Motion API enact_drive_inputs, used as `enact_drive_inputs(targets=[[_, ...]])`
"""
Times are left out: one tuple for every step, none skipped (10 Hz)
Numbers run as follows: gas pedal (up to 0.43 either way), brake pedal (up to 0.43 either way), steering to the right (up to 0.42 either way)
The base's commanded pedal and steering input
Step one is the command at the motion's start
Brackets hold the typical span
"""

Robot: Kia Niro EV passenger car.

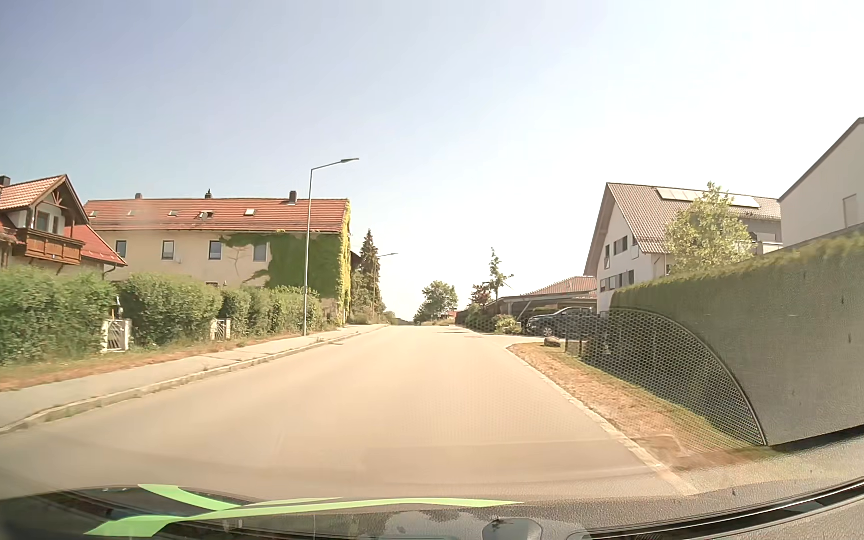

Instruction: Follow the waypoints while adhering to traffic rules and regulations

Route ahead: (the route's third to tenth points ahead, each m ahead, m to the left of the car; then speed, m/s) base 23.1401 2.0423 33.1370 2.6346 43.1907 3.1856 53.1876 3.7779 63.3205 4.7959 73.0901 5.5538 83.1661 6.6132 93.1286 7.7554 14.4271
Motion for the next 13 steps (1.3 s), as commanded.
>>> enact_drive_inputs(targets=[[0.189, 0.0, -0.005], [0.189, 0.0, -0.005], [0.177, 0.0, -0.006], [0.177, 0.0, -0.008], [0.177, 0.0, -0.01], [0.177, 0.0, -0.011], [0.177, 0.0, -0.01], [0.177, 0.0, -0.005], [0.177, 0.0, -0.004], [0.177, 0.0, -0.004], [0.177, 0.0, -0.005], [0.177, 0.0, -0.005], [0.189, 0.0, -0.005]])
